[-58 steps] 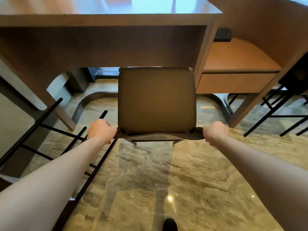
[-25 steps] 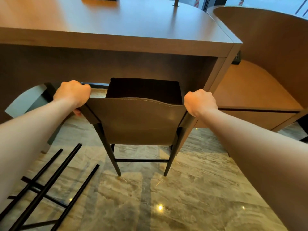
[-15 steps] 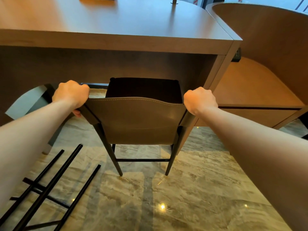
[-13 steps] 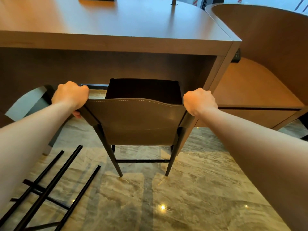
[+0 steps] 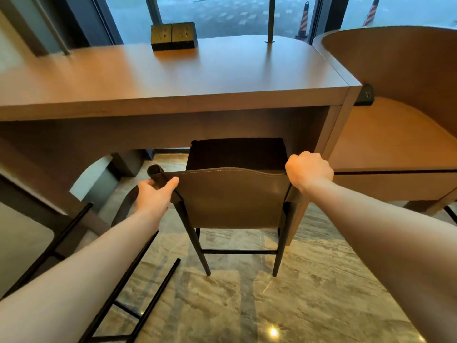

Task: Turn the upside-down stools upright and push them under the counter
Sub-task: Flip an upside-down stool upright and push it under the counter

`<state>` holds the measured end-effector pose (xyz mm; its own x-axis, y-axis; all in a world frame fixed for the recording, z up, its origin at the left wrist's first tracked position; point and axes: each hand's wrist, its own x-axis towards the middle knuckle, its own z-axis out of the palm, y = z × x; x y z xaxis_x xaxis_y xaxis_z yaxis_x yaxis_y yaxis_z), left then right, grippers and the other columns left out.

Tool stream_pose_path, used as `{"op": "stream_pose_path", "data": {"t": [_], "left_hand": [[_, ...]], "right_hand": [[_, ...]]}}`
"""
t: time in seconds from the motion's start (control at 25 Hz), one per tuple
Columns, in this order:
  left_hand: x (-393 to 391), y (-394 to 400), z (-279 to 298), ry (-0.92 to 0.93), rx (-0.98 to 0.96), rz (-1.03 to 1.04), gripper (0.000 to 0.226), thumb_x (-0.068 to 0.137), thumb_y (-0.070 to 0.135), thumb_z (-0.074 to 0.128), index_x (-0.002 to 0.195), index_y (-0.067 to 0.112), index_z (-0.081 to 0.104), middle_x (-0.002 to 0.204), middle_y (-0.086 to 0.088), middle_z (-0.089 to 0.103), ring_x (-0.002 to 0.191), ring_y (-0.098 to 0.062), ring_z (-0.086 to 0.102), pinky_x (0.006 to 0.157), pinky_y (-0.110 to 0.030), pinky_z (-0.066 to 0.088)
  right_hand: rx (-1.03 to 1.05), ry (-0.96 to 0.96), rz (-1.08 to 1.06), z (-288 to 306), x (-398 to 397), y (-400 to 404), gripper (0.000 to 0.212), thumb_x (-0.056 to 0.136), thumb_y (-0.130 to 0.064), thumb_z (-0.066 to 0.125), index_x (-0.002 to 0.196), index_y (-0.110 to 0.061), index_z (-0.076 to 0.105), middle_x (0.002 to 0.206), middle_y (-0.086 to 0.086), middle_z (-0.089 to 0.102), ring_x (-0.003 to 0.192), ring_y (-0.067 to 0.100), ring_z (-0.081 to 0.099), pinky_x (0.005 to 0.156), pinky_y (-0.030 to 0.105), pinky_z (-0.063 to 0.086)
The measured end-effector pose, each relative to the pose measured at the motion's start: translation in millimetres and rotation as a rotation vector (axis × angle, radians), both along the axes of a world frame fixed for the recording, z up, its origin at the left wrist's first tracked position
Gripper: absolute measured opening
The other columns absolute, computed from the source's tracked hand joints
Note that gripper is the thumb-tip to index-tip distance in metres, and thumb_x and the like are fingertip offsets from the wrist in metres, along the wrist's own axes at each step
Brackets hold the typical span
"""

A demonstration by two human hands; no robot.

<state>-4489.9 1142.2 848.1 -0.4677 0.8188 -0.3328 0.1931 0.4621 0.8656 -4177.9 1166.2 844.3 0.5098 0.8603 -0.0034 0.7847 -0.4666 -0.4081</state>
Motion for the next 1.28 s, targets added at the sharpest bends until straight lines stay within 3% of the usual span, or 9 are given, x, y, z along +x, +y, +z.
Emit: {"op": "stream_pose_path", "data": {"t": [0.08,0.24,0.36,0.48,0.64,0.8,0.92,1.08,1.28], "left_hand": [[7,-15,17,0.035,0.038,-0.067,0.071,0.087,0.039,0.073,0.145,0.018,0.037,0.145,-0.008,0.048,0.129,-0.028,0.052,0.107,-0.049,0.046],[23,-44,62,0.009,0.137,-0.199,0.065,0.09,0.038,0.07,0.146,0.022,0.041,0.15,-0.003,0.044,0.135,-0.025,0.046,0.11,-0.049,0.043],[21,-72,95,0.021,0.179,-0.246,0.059,0.092,0.037,0.068,0.144,0.023,0.045,0.149,-0.002,0.046,0.135,-0.024,0.046,0.11,-0.049,0.043],[14,-105,122,0.017,0.202,-0.287,0.053,0.093,0.035,0.066,0.142,0.023,0.048,0.147,-0.002,0.048,0.134,-0.023,0.047,0.109,-0.048,0.044],[-6,-160,157,-0.101,0.246,-0.282,0.04,0.095,0.032,0.063,0.133,0.023,0.054,0.131,0.002,0.058,0.122,-0.017,0.057,0.104,-0.042,0.048],[-26,-217,185,-0.22,0.302,-0.265,0.034,0.095,0.036,0.063,0.127,0.028,0.056,0.123,0.007,0.062,0.114,-0.012,0.063,0.098,-0.037,0.052],[-54,-261,200,-0.257,0.349,-0.235,0.037,0.094,0.037,0.063,0.128,0.028,0.056,0.126,0.006,0.062,0.115,-0.012,0.063,0.101,-0.039,0.051],[-100,-323,211,-0.238,0.417,-0.248,0.04,0.084,0.046,0.066,0.121,0.034,0.06,0.12,0.014,0.066,0.112,-0.006,0.066,0.097,-0.034,0.052],[-163,-411,214,-0.204,0.454,-0.227,0.034,0.084,0.045,0.064,0.116,0.035,0.064,0.119,0.014,0.067,0.11,-0.003,0.066,0.095,-0.032,0.053]], "right_hand": [[-0.003,0.049,-0.012,7,-13,-15,0.052,0.102,-0.04,0.034,0.144,-0.012,0.034,0.141,0.018,0.043,0.097,0.035,0.062,0.064,0.031,0.038],[-0.033,0.009,0.044,29,-48,-57,0.069,0.1,-0.046,0.037,0.155,-0.021,0.003,0.157,0.02,0.016,0.115,0.04,0.053,0.078,0.04,0.047],[-0.07,0.088,0.14,60,-83,-86,0.066,0.099,-0.044,0.041,0.152,-0.021,0.01,0.154,0.02,0.022,0.126,0.042,0.045,0.089,0.046,0.047],[-0.017,0.252,0.261,88,-111,-117,0.059,0.097,-0.042,0.045,0.148,-0.019,0.025,0.144,0.013,0.04,0.117,0.032,0.055,0.09,0.044,0.052],[0.185,0.566,0.42,134,-142,-173,0.037,0.097,-0.034,0.053,0.132,-0.023,0.049,0.11,-0.008,0.06,0.078,0.0,0.058,0.06,0.015,0.044],[0.24,0.684,0.488,166,-161,-233,0.027,0.097,-0.03,0.054,0.124,-0.028,0.058,0.097,-0.025,0.055,0.08,-0.01,0.053,0.046,0.002,0.039],[0.232,0.741,0.569,188,-184,-278,0.028,0.097,-0.026,0.054,0.124,-0.03,0.061,0.104,-0.024,0.059,0.09,-0.012,0.053,0.059,0.004,0.044],[0.232,0.811,0.65,208,-232,-331,0.032,0.098,-0.025,0.053,0.128,-0.03,0.06,0.119,-0.016,0.063,0.106,-0.002,0.058,0.093,0.029,0.052],[0.17,0.85,0.773,219,-313,-398,0.032,0.098,-0.024,0.054,0.13,-0.029,0.057,0.121,-0.014,0.064,0.109,0.002,0.06,0.096,0.033,0.052]]}}
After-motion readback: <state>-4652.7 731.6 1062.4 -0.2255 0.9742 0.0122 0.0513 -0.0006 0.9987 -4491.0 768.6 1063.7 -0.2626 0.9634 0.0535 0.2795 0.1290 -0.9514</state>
